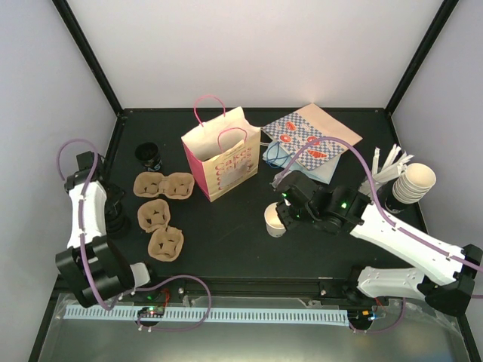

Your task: Pack the takeout coffee

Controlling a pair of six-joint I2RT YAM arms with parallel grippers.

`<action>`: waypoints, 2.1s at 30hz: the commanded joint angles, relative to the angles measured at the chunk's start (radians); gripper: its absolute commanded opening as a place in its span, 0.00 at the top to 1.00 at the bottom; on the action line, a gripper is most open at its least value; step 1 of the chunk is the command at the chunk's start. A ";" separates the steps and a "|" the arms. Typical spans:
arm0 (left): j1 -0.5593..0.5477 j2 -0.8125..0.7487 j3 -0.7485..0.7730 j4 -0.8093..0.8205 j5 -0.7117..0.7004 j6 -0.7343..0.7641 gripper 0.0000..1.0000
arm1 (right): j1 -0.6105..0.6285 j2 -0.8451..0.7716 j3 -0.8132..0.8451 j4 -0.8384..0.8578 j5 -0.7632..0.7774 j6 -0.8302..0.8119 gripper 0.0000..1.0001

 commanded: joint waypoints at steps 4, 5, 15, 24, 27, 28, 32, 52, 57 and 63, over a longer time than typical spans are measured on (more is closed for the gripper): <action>0.004 0.052 0.009 -0.017 -0.016 0.008 0.22 | -0.007 -0.024 -0.009 0.007 0.021 -0.004 0.72; 0.004 0.051 0.006 -0.015 -0.015 0.007 0.22 | -0.008 -0.023 -0.008 0.006 0.021 -0.003 0.72; 0.028 0.038 0.005 -0.007 0.013 0.028 0.22 | -0.009 -0.008 -0.004 0.016 0.008 -0.011 0.72; 0.013 -0.146 -0.020 -0.057 0.374 0.046 0.24 | -0.009 -0.006 0.002 0.078 -0.053 -0.018 0.72; -0.023 -0.247 -0.065 -0.062 0.477 0.038 0.24 | -0.009 -0.008 -0.008 0.121 -0.091 -0.007 0.72; -0.048 -0.294 -0.091 -0.050 0.513 0.027 0.24 | -0.009 -0.009 -0.016 0.140 -0.111 -0.004 0.72; -0.246 -0.400 -0.182 0.018 0.617 -0.095 0.24 | -0.009 -0.002 -0.045 0.238 -0.210 0.025 0.72; -0.720 -0.490 -0.348 0.366 0.898 -0.470 0.24 | 0.022 0.176 -0.142 0.737 -0.414 0.124 0.67; -0.733 -0.486 -0.366 0.391 0.919 -0.483 0.24 | 0.029 0.223 -0.118 0.767 -0.426 0.123 0.65; -0.733 -0.485 -0.385 0.415 0.931 -0.490 0.23 | 0.030 0.248 -0.122 0.774 -0.431 0.128 0.66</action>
